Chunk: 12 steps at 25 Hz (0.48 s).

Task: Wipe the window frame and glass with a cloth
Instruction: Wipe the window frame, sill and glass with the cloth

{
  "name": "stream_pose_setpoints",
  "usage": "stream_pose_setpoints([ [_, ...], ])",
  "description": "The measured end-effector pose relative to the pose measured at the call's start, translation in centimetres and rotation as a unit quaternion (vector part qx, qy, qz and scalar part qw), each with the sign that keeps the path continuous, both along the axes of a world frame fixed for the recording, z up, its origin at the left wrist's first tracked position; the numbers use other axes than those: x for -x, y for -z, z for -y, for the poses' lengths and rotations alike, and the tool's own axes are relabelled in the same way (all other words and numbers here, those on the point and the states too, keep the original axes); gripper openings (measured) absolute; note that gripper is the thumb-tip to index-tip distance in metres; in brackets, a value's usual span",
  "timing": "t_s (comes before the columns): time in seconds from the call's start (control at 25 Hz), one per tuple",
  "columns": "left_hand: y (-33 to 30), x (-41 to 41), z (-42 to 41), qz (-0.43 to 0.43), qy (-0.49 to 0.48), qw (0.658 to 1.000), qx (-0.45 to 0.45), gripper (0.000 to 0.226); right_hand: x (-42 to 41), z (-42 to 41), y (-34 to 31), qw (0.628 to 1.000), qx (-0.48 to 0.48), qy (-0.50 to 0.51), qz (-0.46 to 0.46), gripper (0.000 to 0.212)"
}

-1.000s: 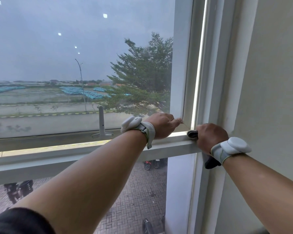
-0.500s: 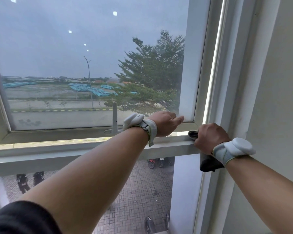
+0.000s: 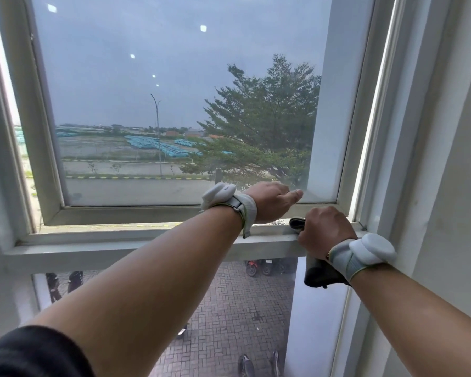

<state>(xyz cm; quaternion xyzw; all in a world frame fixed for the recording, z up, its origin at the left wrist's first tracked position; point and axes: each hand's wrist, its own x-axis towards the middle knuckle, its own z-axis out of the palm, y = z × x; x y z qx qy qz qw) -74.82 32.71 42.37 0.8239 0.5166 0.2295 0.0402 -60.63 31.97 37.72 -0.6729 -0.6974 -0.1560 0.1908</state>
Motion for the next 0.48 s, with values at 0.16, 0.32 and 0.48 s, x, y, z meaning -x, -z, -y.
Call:
stream_pose_setpoints([
  [0.16,-0.1,1.8,0.9,-0.004,0.002,1.000,0.011,0.059,3.2,1.3,0.2,0.999,-0.010,-0.032,-0.001,0.029],
  [0.32,-0.3,3.5,1.8,-0.010,-0.003,1.000,0.011,0.062,5.8,2.5,0.2,0.998,-0.015,-0.054,0.002,0.030],
  [0.48,-0.2,5.9,2.6,-0.016,-0.003,1.000,0.007,0.061,8.1,3.5,0.2,0.997,-0.020,-0.075,0.002,0.029],
])
